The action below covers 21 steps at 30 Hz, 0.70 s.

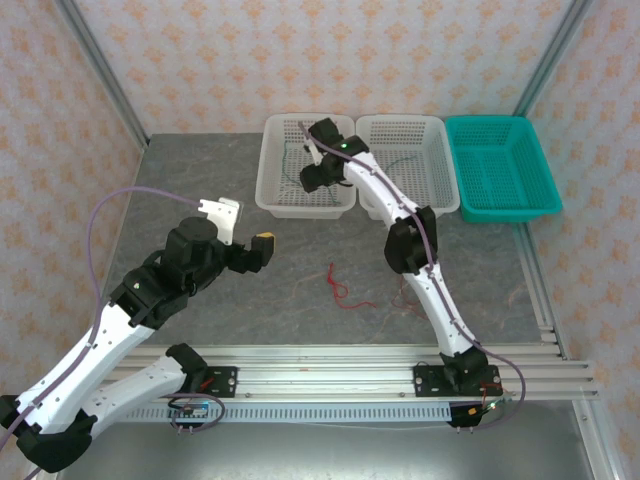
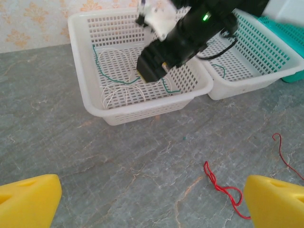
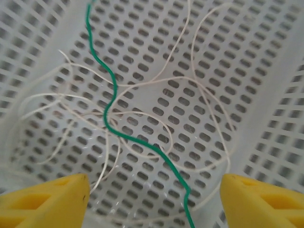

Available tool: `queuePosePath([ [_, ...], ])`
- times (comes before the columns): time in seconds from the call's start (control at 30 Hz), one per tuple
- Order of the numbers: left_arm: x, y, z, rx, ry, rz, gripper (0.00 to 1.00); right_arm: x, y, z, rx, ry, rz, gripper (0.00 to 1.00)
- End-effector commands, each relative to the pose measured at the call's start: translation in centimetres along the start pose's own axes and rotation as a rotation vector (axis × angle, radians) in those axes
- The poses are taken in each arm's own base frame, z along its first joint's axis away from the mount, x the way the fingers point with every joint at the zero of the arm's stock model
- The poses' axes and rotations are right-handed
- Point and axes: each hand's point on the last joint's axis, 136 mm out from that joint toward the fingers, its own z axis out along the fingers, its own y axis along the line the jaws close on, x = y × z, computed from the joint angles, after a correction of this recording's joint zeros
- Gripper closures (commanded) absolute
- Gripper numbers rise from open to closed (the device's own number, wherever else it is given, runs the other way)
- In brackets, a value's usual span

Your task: Untangle the cables

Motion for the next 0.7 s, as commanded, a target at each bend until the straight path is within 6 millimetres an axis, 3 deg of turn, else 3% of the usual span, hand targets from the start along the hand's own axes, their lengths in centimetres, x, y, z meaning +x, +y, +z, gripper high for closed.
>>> queuePosePath([
  [0.0, 0.6, 0.5, 0.3, -0.018, 0.005, -0.014, 0.01, 0.1, -0.9, -0.1, 0.060, 0.012, -0.073, 0.28],
  [0.17, 1.1, 0.9, 0.7, -0.033, 0.003, -0.027, 0.02, -0.1, 0.4, 0.7, -0.001, -0.003, -0.077, 0.53],
  [0.23, 1.3, 0.9, 0.8, -0.034, 0.006, -0.034, 0.02, -0.7, 0.6, 0.4, -0.001, -0.024, -0.076, 0.67],
  [0.3, 1.5, 0.9, 1.0, -0.031, 0.010, -0.039, 0.02, -1.1, 1.1, -0.2, -0.002, -0.037, -0.083, 0.71],
  [0.43, 1.7, 0.8, 1.3, -0.031, 0.014, -0.044, 0.02, -1.4, 1.7, -1.0, -0.030, -0.050, -0.094, 0.97],
  [0.57, 1.6, 0.9, 1.3, -0.035, 0.012, -0.042, 0.02, -2.1, 2.3, -2.5, -0.066, -0.071, -0.090, 1.00],
  [0.67, 1.6, 1.0, 1.3, -0.038, 0.010, -0.044, 0.02, -3.5, 2.7, -5.6, -0.081, -0.123, -0.081, 1.00],
])
